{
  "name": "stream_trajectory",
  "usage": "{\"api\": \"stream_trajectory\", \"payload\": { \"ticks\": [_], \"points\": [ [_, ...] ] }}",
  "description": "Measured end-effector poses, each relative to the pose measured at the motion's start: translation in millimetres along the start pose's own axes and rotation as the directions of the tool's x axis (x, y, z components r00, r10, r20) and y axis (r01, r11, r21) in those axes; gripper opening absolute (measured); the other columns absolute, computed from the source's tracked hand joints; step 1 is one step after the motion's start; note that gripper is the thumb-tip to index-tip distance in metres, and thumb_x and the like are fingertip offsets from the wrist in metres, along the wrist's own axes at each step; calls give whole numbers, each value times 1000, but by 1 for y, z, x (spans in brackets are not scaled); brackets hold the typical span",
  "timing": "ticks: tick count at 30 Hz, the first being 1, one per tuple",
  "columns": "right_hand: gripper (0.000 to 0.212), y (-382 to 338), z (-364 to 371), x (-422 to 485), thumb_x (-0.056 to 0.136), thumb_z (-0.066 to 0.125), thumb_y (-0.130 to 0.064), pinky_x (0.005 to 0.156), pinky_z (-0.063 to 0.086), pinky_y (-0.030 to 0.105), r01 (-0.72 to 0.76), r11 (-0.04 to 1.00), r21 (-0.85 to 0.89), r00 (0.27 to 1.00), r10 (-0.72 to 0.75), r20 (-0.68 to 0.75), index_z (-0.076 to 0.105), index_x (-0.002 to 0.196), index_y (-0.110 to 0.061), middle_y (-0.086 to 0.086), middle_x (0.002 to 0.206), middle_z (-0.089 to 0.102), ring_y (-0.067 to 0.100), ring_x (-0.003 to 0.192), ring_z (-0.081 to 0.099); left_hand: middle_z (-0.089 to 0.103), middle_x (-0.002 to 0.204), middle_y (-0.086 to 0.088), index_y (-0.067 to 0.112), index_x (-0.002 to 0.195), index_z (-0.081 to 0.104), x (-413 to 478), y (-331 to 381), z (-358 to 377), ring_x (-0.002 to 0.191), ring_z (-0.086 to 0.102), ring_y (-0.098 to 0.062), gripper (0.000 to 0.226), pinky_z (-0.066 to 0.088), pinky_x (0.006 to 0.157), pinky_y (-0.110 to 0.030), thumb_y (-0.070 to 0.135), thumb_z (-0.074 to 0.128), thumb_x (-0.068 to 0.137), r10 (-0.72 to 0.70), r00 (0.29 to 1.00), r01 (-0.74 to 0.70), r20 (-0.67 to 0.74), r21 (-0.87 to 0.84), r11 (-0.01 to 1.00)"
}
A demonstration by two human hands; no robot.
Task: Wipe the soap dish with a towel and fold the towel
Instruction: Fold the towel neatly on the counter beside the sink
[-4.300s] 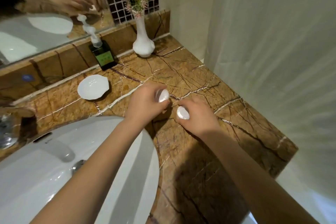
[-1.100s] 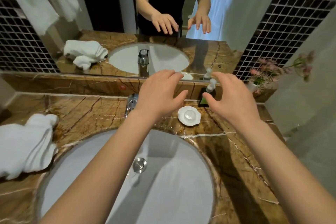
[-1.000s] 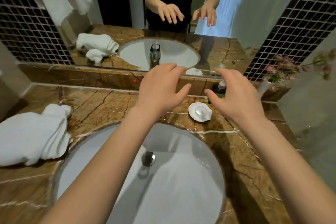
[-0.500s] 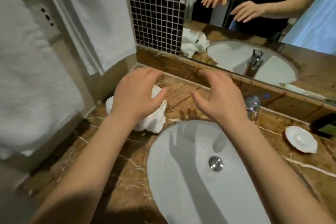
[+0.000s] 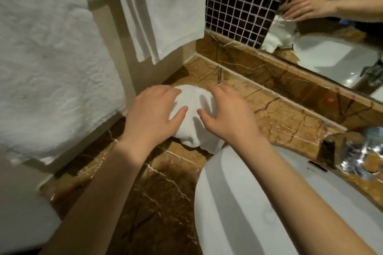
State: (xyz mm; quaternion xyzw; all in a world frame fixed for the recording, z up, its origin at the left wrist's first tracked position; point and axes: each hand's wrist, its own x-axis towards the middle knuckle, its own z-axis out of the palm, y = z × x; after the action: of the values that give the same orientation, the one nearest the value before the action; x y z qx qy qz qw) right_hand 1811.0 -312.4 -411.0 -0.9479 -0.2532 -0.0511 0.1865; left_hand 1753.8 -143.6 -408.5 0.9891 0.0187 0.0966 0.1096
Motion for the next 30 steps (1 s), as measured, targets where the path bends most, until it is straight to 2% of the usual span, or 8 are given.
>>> {"api": "stream_trajectory", "payload": {
  "ticks": [7,13,16,19,21,23,25,30],
  "points": [
    [51,18,40,16,81,63,-39,70,42,31,-234,967,103,966,220,136,50,124,-15,9,117,58,29,104,56,52,139,-4,22,138,43,30,-19,45,124,49,-23,41,41,100,-39,26,38,97,55,974,-21,218,-158,987],
    [27,20,34,29,71,71,-35,50,32,28,-261,964,52,929,237,283,61,88,-15,4,88,60,22,77,53,31,152,8,40,143,24,62,-20,33,127,45,-22,81,48,88,-39,1,48,76,121,915,-103,385,-65,993],
    [17,20,21,28,70,71,-24,53,35,29,-178,978,108,923,128,363,58,80,-19,2,81,58,22,76,53,49,126,7,32,104,54,66,-14,26,108,42,-19,45,36,81,-32,9,55,65,209,917,-223,341,0,975],
    [28,21,0,24,68,71,-17,61,41,34,-164,972,167,858,57,511,46,70,-29,-4,79,54,20,77,51,56,86,7,23,62,42,65,-3,14,85,46,-20,16,39,69,-33,19,57,60,345,896,-333,279,-90,939],
    [33,24,-11,19,68,73,-16,67,44,37,-170,973,159,810,46,584,44,70,-31,-5,81,54,19,80,51,51,68,6,24,63,41,60,5,3,68,48,-19,20,40,54,-35,23,60,61,356,865,-325,355,-146,935],
    [32,27,-19,15,68,73,-12,71,46,36,-191,968,160,775,49,630,49,75,-31,-5,85,55,18,83,53,57,80,11,34,85,54,57,12,-6,74,53,-15,24,46,58,-34,32,67,65,323,808,-280,493,-162,946],
    [30,30,-25,16,70,68,-5,72,46,34,-205,963,175,787,56,614,57,84,-29,-7,87,59,17,85,55,61,89,14,36,100,62,57,17,-9,81,57,-14,34,49,63,-34,43,69,68,279,783,-263,555,-112,958],
    [19,34,-48,34,77,60,-1,60,46,31,-182,979,94,929,139,344,67,81,-18,1,80,66,22,81,62,57,62,5,23,63,61,77,34,-16,60,57,-18,26,46,49,-29,47,63,74,193,936,-212,294,34,977]
  ]
}}
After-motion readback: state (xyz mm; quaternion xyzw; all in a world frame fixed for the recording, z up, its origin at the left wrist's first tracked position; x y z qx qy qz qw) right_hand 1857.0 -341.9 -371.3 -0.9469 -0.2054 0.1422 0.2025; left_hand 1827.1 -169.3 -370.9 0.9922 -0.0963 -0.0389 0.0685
